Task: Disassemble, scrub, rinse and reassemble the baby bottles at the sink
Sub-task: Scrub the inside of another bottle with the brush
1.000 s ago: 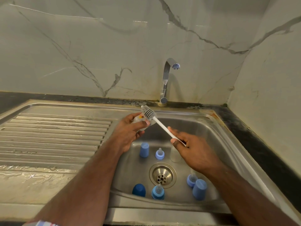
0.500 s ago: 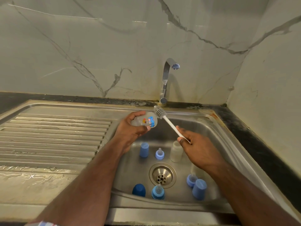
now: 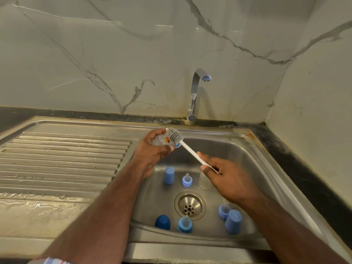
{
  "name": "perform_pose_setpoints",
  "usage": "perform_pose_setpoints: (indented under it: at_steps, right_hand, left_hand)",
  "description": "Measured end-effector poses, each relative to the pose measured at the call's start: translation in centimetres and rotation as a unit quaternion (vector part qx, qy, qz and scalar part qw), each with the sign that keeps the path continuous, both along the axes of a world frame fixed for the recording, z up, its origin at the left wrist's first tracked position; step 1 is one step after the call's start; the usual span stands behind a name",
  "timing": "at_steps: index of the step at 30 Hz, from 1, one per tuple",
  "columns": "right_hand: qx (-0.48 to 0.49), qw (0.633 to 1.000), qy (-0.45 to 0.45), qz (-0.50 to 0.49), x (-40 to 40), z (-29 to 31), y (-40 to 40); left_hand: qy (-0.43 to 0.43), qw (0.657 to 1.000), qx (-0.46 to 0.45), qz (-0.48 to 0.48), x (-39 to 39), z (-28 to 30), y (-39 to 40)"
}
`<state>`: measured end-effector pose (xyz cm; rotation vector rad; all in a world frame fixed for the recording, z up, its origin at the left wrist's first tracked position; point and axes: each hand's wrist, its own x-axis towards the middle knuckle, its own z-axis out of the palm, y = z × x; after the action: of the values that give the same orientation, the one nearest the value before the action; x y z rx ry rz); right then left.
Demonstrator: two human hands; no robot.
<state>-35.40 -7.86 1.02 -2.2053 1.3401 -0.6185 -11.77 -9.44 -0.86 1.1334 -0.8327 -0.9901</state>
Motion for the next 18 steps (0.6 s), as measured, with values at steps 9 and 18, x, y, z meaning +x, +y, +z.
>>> perform_pose_setpoints:
  at_steps: [9,18]
  right_hand:
    - [0.009,1.000,0.005,0.001,-0.3,0.1,-0.1]
    - [0.010,0.999,-0.025,-0.028,-0.5,0.2,-0.4]
  left_hand:
    - [0.060,0.998,0.000,-0.015,-0.1,0.5,0.4]
    - [0.095,0.995,-0.004,-0.022,-0.2,0.6,0.6]
